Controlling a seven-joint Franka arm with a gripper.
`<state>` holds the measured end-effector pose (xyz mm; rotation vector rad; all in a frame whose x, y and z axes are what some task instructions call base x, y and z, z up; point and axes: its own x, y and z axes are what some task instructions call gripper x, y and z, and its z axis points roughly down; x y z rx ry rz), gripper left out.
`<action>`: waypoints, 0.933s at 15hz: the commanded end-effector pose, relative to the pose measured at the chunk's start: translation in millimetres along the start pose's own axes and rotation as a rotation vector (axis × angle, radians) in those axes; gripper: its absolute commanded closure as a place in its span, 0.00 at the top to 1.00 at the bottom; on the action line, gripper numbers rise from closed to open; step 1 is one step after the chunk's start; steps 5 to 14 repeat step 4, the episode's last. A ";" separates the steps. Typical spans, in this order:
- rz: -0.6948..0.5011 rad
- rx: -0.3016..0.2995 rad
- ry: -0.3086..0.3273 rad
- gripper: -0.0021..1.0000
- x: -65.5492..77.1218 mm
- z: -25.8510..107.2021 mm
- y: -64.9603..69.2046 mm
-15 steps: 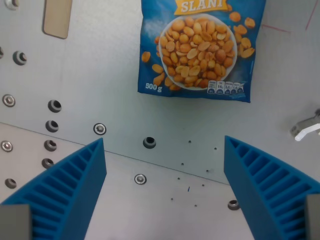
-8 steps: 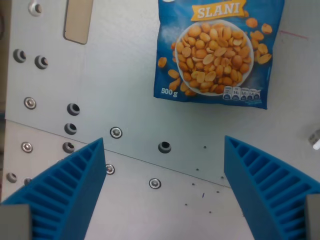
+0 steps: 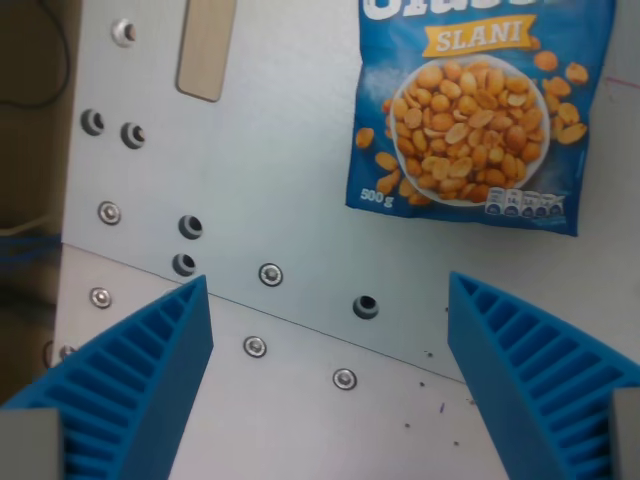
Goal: Rotate around base positive x
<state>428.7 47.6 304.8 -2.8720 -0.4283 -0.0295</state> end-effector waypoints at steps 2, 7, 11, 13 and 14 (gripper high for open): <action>-0.027 0.240 0.078 1.00 -3.3 -2.4 3.6; -0.027 0.266 0.086 1.00 -3.3 -2.4 3.6; -0.027 0.266 0.086 1.00 -3.3 -2.4 3.6; -0.027 0.266 0.086 1.00 -3.3 -2.4 3.6; -0.027 0.266 0.086 1.00 -3.3 -2.4 3.6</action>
